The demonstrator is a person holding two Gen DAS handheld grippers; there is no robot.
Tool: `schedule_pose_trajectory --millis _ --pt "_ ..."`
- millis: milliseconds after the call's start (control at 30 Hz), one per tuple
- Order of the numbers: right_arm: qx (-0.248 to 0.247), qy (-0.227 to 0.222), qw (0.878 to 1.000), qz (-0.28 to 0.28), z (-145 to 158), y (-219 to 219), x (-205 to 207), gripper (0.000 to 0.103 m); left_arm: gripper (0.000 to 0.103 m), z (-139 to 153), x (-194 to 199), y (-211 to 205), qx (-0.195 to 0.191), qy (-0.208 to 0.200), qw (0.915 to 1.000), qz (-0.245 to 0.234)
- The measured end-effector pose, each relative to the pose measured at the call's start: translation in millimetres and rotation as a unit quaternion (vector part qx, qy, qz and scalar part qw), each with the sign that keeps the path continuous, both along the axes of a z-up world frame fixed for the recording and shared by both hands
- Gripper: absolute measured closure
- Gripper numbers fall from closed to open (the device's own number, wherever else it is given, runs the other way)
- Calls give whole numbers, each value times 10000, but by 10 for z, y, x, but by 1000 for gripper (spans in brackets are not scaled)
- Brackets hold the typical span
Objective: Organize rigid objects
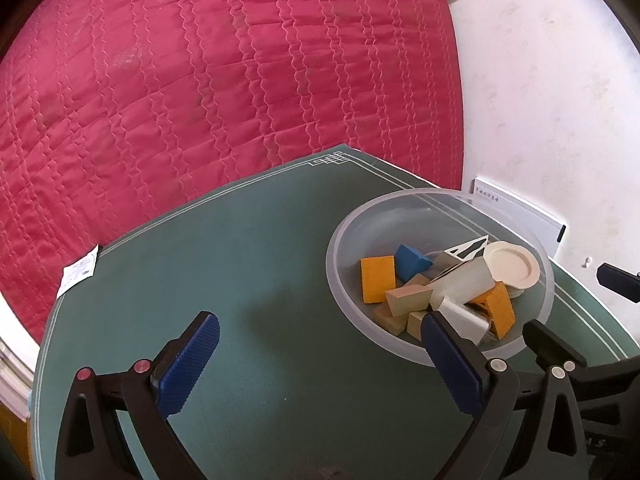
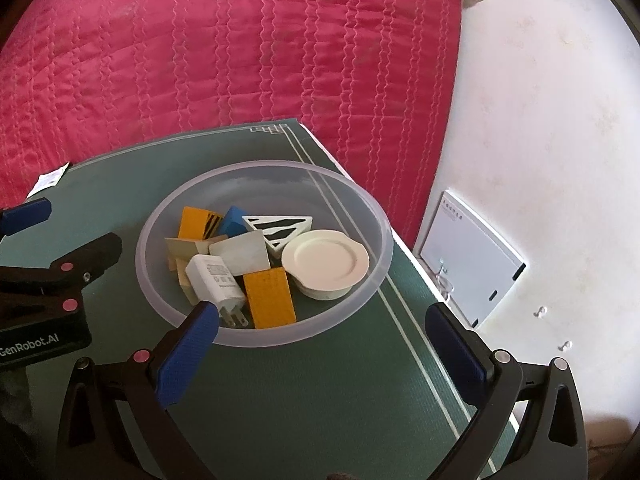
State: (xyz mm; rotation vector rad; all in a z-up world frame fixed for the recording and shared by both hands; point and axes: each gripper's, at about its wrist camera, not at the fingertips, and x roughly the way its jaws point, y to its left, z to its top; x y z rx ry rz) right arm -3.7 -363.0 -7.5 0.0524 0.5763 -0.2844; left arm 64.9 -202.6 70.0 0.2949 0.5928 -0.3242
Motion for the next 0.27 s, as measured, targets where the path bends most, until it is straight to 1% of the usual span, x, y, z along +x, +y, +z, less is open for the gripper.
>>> schedule_pose_trajectory --millis 267 --pt "64 40 10000 -11 -23 -28 -1 0 1 -9 7 0 30 4 10000 13"
